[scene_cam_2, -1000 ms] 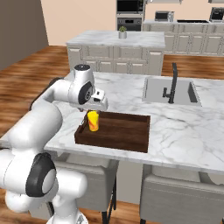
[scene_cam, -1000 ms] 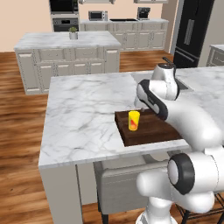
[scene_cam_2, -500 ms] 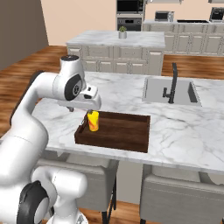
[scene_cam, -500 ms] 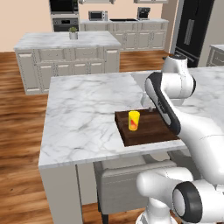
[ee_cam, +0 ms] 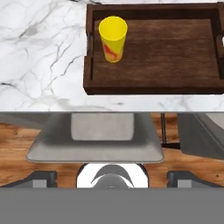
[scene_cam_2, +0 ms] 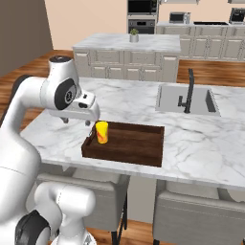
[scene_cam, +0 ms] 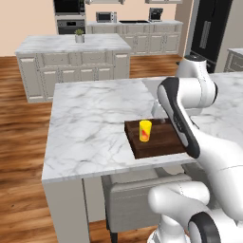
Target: There is a tray on the dining counter. Grab the cup, mug, and pitcher and place them on the tray. The pitcher may be placed next to the tray if it cannot fit the tray.
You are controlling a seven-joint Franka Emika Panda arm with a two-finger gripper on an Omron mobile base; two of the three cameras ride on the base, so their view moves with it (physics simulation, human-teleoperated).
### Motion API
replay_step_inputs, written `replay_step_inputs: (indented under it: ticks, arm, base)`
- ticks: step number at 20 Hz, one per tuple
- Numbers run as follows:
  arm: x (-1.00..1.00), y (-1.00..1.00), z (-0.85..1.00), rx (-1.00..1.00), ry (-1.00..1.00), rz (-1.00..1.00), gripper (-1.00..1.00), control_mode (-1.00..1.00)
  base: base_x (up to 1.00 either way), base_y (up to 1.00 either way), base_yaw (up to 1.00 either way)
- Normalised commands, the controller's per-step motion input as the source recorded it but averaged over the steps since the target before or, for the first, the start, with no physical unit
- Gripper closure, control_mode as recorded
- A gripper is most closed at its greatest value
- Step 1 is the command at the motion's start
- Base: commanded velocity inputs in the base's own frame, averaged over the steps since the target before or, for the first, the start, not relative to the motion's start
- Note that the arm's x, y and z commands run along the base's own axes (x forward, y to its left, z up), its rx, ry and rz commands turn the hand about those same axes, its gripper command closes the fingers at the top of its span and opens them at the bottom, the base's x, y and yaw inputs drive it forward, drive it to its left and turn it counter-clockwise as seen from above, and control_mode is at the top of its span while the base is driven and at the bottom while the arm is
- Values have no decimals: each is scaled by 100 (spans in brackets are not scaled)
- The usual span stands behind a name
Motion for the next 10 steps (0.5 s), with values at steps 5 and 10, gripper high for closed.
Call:
replay_step_inputs:
  ticks: [5,10]
  arm:
    - [-28,1,0,0,0,0,-100,-100]
    - [-23,0,0,0,0,0,-100,100]
  base:
    - [0,0,0]
    - [-23,0,0]
